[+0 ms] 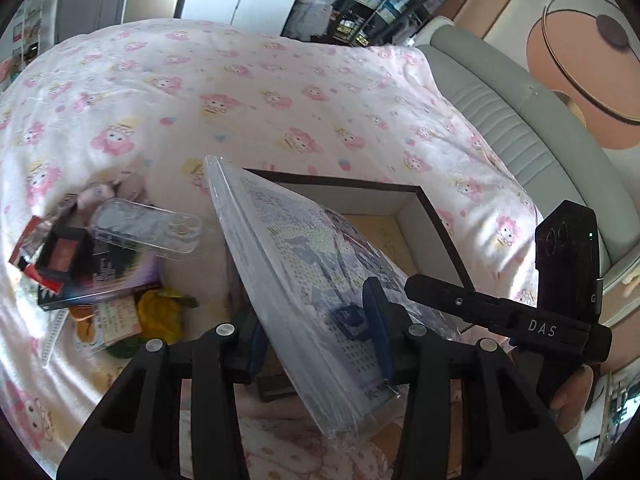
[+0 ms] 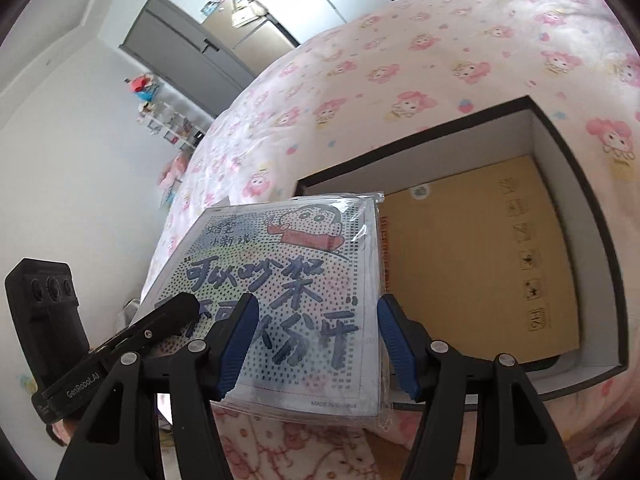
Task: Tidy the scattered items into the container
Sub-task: 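Carry the bead-art kit bag over the open black box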
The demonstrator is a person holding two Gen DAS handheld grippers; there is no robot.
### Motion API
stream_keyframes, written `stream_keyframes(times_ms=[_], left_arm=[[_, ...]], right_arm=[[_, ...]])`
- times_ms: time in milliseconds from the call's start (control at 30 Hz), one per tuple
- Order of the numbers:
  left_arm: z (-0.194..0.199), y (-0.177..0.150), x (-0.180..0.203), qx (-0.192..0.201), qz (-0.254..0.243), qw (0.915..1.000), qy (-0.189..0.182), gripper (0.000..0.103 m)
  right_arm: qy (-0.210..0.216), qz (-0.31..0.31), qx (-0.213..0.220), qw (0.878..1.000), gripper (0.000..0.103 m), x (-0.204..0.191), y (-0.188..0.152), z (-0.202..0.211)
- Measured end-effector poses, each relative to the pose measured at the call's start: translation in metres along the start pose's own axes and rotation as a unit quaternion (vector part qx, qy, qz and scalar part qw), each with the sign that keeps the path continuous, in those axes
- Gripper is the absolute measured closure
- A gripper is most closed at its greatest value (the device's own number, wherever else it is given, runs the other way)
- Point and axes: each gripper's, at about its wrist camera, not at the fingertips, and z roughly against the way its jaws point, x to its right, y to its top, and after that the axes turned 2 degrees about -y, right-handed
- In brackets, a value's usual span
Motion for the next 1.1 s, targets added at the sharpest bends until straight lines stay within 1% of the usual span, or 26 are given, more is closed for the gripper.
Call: stream_keyframes(times_ms=[100, 167, 200, 267, 367, 433, 500, 533, 600, 667, 733, 800, 867, 900, 933, 967, 1000, 1100], left_arm=[[-0.035, 0.002, 0.005, -0.036, 0.008, 0.9992, -0.017, 0.059], [-0.052, 0.003, 0.009, -0.052, 0.006, 0.9985, -0.018, 0.059], [-0.059, 0.003, 0.012, -0.058, 0.003, 0.9982, -0.013, 0.059], [-0.074, 0.004, 0.017, -0.076, 0.003, 0.9971, -0.003, 0.056], [-0.093, 0.000, 0.027, -0.102, -0.007, 0.9943, 0.030, 0.049], [-0.099, -0.005, 0.027, -0.117, -0.004, 0.9924, 0.037, 0.046], [-0.102, -0.010, 0.024, -0.132, 0.007, 0.9903, 0.044, 0.043], [-0.104, -0.012, 0.023, -0.141, 0.006, 0.9881, 0.061, 0.043], [-0.100, -0.014, 0.025, -0.135, -0.014, 0.9839, 0.117, 0.044], [-0.090, -0.016, 0.029, -0.117, -0.037, 0.9824, 0.141, 0.043], [-0.082, -0.015, 0.030, -0.105, -0.043, 0.9811, 0.157, 0.043], [-0.078, -0.012, 0.031, -0.096, -0.042, 0.9823, 0.156, 0.044], [-0.078, -0.010, 0.028, -0.097, -0.029, 0.9847, 0.142, 0.044], [-0.077, -0.010, 0.027, -0.093, -0.019, 0.9851, 0.143, 0.044], [-0.077, -0.009, 0.028, -0.083, -0.013, 0.9842, 0.155, 0.044], [-0.076, -0.011, 0.029, -0.075, -0.013, 0.9824, 0.171, 0.044], [-0.078, -0.012, 0.032, -0.070, -0.017, 0.9816, 0.177, 0.044], [-0.086, -0.014, 0.035, -0.075, -0.011, 0.9846, 0.158, 0.045]], right_arm=[[-0.039, -0.011, -0.009, 0.999, 0.044, 0.027, 0.002, -0.004], [-0.049, -0.021, -0.015, 0.998, 0.044, 0.042, 0.003, -0.009], [-0.050, -0.027, -0.021, 0.998, 0.044, 0.050, 0.005, -0.012], [-0.053, -0.035, -0.033, 0.997, 0.044, 0.063, 0.007, -0.021], [-0.059, -0.043, -0.039, 0.997, 0.044, 0.074, 0.008, -0.031], [-0.067, -0.047, -0.048, 0.996, 0.044, 0.080, 0.009, -0.036], [-0.065, -0.048, -0.053, 0.995, 0.044, 0.084, 0.009, -0.036], [-0.062, -0.047, -0.052, 0.996, 0.044, 0.085, 0.008, -0.035], [-0.059, -0.047, -0.044, 0.996, 0.044, 0.088, 0.009, -0.032], [-0.075, -0.040, -0.050, 0.995, 0.044, 0.091, 0.013, -0.034], [-0.081, -0.038, -0.041, 0.995, 0.044, 0.092, 0.015, -0.028], [-0.084, -0.035, -0.033, 0.995, 0.044, 0.091, 0.017, -0.022], [-0.097, -0.024, -0.041, 0.994, 0.044, 0.086, 0.020, -0.024], [-0.102, -0.019, -0.054, 0.993, 0.042, 0.084, 0.021, -0.030], [-0.105, -0.019, -0.076, 0.991, 0.040, 0.085, 0.022, -0.038], [-0.106, -0.022, -0.099, 0.989, 0.040, 0.087, 0.021, -0.046], [-0.109, -0.027, -0.115, 0.987, 0.040, 0.090, 0.018, -0.051], [-0.129, -0.040, -0.127, 0.983, 0.040, 0.096, 0.008, -0.057]])
